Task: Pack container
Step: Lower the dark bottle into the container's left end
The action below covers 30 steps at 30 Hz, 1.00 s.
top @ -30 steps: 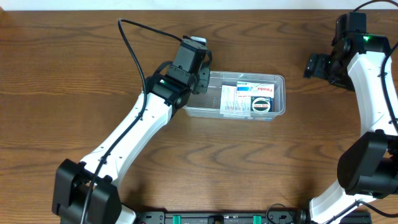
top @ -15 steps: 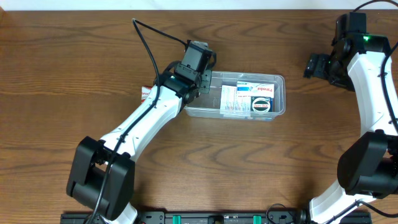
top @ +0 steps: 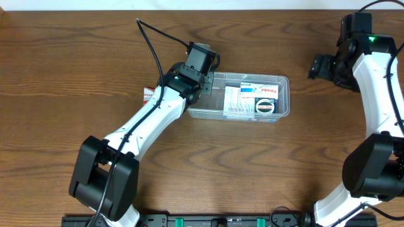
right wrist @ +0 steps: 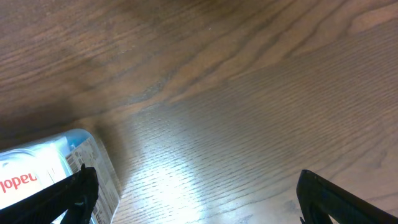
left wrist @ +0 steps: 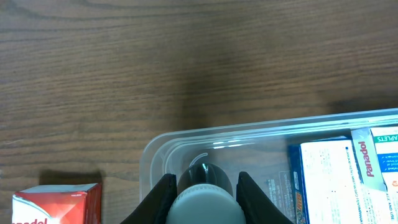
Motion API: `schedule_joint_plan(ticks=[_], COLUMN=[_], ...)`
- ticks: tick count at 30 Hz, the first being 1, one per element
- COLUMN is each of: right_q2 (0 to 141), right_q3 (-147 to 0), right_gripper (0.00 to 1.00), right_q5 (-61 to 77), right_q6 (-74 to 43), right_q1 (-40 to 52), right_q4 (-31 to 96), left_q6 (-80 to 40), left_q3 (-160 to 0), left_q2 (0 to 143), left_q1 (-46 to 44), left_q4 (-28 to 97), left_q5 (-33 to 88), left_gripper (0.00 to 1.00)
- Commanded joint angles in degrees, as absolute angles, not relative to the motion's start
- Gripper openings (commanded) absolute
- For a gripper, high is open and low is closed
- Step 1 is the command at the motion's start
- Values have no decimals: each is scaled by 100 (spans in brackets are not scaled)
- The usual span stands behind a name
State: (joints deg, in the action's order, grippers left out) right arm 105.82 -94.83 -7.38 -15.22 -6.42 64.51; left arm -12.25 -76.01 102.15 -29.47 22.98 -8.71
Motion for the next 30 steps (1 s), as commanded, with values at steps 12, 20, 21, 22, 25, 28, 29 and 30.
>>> schedule_joint_plan(ticks=[12,20,21,22,25,28,29,30], right_q2=[10571,10571,10571,10571,10571,10571,10571,10571], right_q3=[-9546,-9546,-9544,-9546,-9546,-9544,-9544,-9546], right_gripper=[99,99,99,99,99,99,99,99], right_q5=[-794,-794,-794,-794,-794,-794,-794,-794], right_q6=[-1450,-1450,-1450,-1450,-1450,-1450,-1450,-1450], right_q1=[-663,-663,-663,-663,-663,-663,-663,-663], right_q4=[6451,6451,6451,6451,6451,6451,6451,6451], left_q6=[-1647,-1645,-1645,-1643,-1643,-1643,-1640,-1640], left_q3=[-7671,-7537,-7520,-7511,-7489,-7459,-7443,-7432], left_q2=[10278,10278,10278,10278,10278,10278,10278,10278], left_q1=[-2945,-2943,-2943,-2943,-2943,-2943,-2943,-2943], left_q4=[2309,2300,2300,2303,2300,2300,2298,2300], left_q5=[-1337,-1341,-1361,-1389,-1424,-1424,-1426,-1426], left_gripper=[23,23,23,23,23,23,23,23])
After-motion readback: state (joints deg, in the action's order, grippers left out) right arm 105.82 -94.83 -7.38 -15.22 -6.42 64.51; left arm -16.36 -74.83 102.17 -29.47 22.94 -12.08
